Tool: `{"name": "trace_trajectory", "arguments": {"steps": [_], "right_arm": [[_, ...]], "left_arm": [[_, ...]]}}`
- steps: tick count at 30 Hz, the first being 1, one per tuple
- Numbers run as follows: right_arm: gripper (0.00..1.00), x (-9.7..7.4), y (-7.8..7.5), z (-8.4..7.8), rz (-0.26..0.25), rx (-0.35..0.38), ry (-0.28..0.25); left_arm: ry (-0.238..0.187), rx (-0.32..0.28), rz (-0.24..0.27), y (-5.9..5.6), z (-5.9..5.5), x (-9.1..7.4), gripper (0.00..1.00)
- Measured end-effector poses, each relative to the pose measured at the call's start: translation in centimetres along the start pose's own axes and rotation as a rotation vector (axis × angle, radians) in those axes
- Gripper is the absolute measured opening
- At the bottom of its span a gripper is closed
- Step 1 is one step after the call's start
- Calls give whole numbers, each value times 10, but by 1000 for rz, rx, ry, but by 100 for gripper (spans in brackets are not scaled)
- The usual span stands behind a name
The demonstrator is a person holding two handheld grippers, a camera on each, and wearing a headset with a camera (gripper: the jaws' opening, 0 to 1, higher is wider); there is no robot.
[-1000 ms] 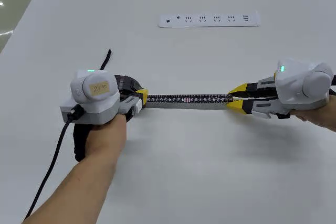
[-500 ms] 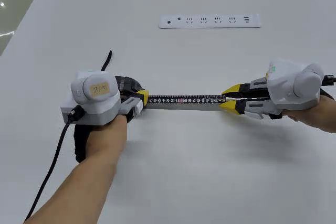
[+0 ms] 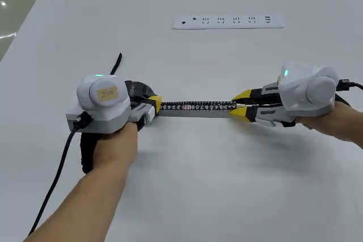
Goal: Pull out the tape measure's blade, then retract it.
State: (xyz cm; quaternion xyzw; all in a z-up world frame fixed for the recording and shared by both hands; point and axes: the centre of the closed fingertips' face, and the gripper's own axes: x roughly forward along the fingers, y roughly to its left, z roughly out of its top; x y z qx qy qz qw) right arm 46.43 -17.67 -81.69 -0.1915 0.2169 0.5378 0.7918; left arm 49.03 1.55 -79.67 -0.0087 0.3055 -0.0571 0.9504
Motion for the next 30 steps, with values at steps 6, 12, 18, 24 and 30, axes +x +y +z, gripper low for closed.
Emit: {"name": "trace_trajectory", "arguments": {"steps": [6, 12, 18, 24, 30], "right_arm": [[12, 8, 3, 5, 8, -5, -5], [12, 12, 5, 8, 10, -7, -7], [12, 16, 6, 10, 13, -11, -7], [12, 24, 9, 16, 18, -12, -10], [12, 32, 12, 21, 23, -14, -14]], "left_arm": [[1, -1, -1, 0, 0, 0, 58], [1, -3, 0, 0, 0, 0, 59], [2, -4, -2, 0, -1, 0, 59], [2, -8, -3, 1, -1, 0, 59], [1, -9, -3, 2, -1, 0, 59]]}}
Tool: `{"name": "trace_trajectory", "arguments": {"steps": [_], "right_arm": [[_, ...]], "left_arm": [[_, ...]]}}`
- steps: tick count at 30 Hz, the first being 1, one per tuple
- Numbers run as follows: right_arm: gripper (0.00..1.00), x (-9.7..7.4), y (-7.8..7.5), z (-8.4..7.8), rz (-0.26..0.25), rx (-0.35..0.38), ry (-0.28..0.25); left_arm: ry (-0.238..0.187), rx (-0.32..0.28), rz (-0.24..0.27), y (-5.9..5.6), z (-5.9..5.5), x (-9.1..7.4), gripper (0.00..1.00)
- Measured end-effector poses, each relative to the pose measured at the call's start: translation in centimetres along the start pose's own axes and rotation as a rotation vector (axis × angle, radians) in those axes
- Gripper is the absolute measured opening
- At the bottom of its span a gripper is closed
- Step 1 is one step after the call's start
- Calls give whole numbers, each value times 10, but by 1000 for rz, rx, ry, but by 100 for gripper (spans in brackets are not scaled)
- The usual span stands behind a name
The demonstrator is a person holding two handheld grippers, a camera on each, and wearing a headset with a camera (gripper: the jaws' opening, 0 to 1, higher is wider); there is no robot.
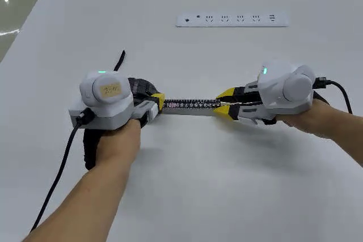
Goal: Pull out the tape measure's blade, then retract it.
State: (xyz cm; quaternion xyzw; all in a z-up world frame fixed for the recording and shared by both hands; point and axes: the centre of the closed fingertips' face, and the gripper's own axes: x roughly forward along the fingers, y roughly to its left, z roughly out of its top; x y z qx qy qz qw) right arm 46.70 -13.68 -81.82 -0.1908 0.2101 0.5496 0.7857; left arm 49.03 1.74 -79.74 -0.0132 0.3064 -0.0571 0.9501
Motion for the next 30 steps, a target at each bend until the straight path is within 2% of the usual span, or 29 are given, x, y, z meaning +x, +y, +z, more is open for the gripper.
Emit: {"name": "trace_trajectory", "arguments": {"steps": [13, 30], "right_arm": [[12, 15, 4, 10, 10, -5, -3], [12, 48, 11, 27, 29, -15, -23]], "left_arm": [[1, -3, -1, 0, 0, -1, 59], [6, -6, -6, -1, 0, 0, 59]]}}
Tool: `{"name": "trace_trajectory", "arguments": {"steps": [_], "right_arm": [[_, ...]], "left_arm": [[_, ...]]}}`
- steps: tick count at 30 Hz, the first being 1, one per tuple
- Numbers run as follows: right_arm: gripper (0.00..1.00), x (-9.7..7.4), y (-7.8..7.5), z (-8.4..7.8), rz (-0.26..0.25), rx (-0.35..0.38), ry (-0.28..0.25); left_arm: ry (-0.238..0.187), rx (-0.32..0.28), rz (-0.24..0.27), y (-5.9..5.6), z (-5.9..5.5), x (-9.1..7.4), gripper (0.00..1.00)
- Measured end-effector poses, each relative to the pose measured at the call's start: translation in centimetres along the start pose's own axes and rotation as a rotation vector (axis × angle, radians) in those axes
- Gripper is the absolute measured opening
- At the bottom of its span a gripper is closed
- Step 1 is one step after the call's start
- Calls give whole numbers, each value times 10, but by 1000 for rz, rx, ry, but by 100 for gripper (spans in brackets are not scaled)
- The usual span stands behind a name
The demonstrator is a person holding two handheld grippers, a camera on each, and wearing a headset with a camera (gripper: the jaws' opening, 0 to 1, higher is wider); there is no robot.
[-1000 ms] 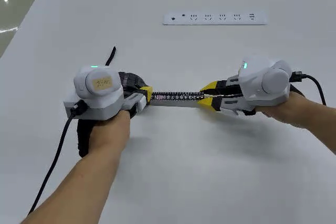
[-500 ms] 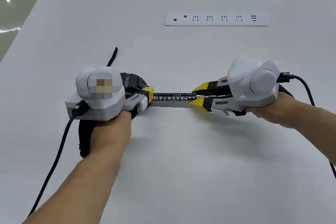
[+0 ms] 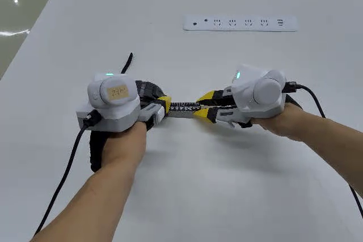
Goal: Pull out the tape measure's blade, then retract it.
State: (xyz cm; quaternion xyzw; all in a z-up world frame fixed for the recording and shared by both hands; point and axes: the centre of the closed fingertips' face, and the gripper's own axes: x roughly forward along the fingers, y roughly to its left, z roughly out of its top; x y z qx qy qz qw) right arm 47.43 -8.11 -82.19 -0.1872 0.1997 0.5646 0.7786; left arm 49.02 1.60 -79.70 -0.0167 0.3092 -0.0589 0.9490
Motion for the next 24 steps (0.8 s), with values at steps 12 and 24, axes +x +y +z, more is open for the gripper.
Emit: {"name": "trace_trajectory", "arguments": {"steps": [12, 24], "right_arm": [[12, 23, 3, 13, 8, -13, -2], [12, 39, 8, 20, 12, -8, -1]], "left_arm": [[1, -10, -2, 1, 1, 1, 59], [1, -16, -2, 1, 0, 1, 59]]}}
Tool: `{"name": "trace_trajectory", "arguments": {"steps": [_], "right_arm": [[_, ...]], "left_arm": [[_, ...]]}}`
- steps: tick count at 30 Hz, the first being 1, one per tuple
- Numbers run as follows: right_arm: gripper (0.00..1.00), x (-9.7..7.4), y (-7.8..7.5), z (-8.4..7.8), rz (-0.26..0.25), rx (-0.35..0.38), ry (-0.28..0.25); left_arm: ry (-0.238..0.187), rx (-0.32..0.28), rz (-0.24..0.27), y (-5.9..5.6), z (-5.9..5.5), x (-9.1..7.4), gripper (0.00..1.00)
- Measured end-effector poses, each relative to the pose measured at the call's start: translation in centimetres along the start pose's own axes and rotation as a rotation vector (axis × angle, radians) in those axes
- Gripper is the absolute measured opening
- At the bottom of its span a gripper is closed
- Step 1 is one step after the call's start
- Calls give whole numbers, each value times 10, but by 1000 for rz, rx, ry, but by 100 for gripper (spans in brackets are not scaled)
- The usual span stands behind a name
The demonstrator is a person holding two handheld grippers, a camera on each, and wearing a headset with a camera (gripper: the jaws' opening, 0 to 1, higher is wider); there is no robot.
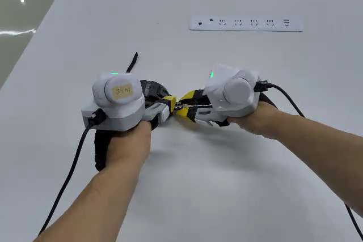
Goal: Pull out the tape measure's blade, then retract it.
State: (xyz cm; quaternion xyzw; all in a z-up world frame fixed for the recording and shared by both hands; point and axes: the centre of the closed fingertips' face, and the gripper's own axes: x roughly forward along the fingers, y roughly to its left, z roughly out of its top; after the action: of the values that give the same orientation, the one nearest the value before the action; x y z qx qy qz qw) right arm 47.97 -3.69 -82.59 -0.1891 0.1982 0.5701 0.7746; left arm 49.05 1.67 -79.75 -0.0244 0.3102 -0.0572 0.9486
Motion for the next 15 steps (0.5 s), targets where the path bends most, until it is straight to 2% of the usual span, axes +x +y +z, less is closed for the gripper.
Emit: {"name": "trace_trajectory", "arguments": {"steps": [15], "right_arm": [[13, 0, 2, -2, -1, -2, 12]], "left_arm": [[6, -4, -20, -1, -1, 0, 61]]}}
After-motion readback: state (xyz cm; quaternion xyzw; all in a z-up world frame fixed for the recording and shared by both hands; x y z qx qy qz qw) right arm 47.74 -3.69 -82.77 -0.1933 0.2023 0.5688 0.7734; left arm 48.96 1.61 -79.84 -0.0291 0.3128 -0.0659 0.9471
